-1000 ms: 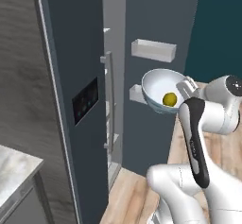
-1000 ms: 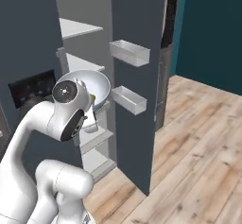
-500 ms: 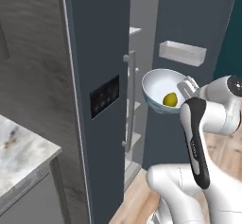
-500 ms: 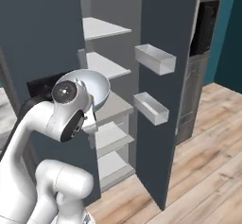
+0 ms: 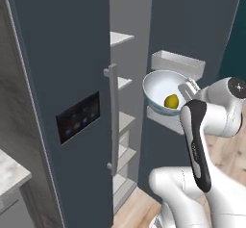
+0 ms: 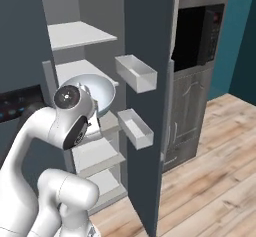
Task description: Move the glass cup from next to the sink to the open cabinet. Then, move the bowl with the lemon to the fridge to clear the area for faucet cleaning.
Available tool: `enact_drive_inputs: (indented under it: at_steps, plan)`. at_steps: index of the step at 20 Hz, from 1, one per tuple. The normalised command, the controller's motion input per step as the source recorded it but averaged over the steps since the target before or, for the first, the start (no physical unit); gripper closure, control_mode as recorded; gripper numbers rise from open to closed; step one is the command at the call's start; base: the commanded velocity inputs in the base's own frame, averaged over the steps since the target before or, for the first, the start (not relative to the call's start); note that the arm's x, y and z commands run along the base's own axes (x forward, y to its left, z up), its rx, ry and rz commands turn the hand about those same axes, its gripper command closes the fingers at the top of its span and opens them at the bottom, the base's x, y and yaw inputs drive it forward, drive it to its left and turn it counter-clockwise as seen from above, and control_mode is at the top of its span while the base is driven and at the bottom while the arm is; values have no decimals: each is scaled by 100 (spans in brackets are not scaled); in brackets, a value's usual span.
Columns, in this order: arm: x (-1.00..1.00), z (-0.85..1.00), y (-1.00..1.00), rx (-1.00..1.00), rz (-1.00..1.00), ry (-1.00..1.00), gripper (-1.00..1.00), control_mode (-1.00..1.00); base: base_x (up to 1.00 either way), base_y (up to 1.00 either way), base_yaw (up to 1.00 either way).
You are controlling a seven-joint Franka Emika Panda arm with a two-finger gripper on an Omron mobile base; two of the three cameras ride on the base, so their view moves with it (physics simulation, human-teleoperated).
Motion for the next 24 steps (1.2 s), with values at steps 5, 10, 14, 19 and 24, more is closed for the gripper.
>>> enact_drive_inputs:
  at_steps: [5,10,14,19,24]
  plan:
    - [0,0,0,0,0,0,100,100,0,-3,3]
    - [0,0,0,0,0,0,100,100,7,0,3]
    - [0,0,0,0,0,0,100,100,27,2,5]
    - [0,0,0,0,0,0,100,100,37,0,3]
    - [0,0,0,0,0,0,100,100,27,0,0]
